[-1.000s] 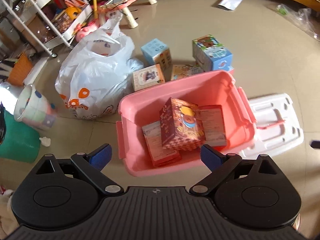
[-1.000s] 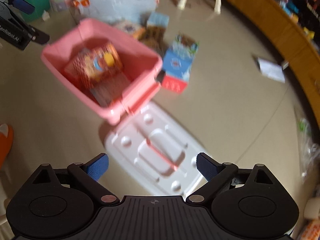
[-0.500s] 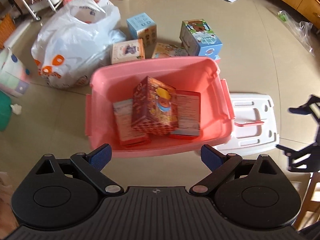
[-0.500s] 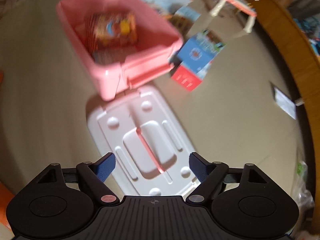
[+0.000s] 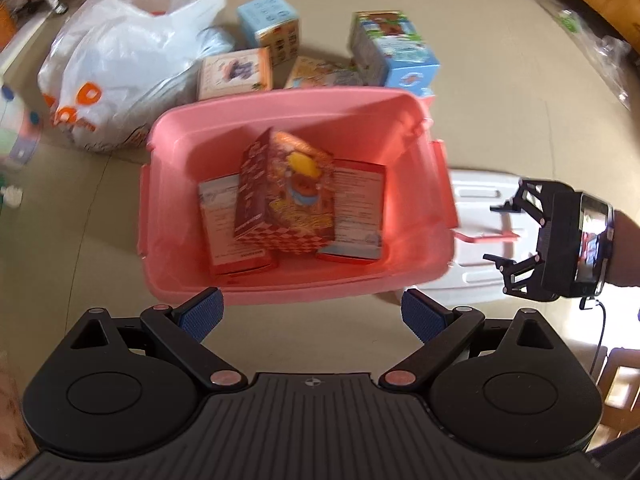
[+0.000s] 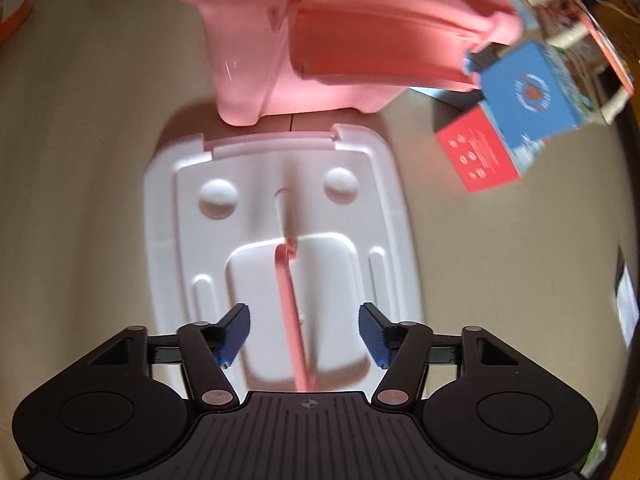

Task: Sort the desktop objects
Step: 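Reach the right gripper to the white lid and grasp its pink handle, then lift the white lid with the right gripper and swing it over the bin, then lower the white lid onto the pink bin rim with the right gripper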

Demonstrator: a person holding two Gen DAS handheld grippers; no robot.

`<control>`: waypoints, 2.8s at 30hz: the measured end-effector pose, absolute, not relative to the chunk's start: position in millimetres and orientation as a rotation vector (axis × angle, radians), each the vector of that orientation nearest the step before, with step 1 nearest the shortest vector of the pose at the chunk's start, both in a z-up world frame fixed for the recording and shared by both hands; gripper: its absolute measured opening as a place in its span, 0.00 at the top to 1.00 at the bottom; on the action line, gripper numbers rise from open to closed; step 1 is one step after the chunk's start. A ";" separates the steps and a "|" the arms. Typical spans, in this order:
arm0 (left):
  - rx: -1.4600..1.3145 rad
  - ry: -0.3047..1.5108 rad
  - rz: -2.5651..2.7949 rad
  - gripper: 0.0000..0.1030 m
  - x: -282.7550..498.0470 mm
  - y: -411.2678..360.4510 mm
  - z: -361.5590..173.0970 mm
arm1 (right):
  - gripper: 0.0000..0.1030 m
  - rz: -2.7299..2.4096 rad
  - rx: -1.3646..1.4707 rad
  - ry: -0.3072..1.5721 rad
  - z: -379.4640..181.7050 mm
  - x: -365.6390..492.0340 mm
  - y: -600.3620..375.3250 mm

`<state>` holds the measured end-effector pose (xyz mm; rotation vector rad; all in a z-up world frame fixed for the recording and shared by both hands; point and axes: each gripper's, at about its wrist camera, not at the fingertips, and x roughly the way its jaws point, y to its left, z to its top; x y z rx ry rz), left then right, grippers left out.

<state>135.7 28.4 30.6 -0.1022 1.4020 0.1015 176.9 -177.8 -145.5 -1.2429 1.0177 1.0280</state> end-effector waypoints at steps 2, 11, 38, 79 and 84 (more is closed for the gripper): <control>-0.126 1.409 0.135 0.05 136.2 35.7 28.4 | 0.63 1.047 -1.253 1.051 -154.1 182.2 -174.2; -0.184 1.406 0.208 0.05 137.0 51.4 32.1 | 0.75 1.032 -1.224 1.220 -170.9 210.4 -166.0; -0.180 1.359 0.174 0.05 153.6 12.1 52.0 | 0.95 0.881 -1.143 1.264 -62.4 179.8 -267.5; -0.276 1.302 0.251 0.05 105.8 165.8 53.6 | 0.95 1.165 -1.397 0.905 -4.2 181.3 80.4; -0.263 1.317 0.261 0.05 108.4 173.4 44.9 | 0.95 1.187 -1.424 0.945 -25.1 182.7 99.0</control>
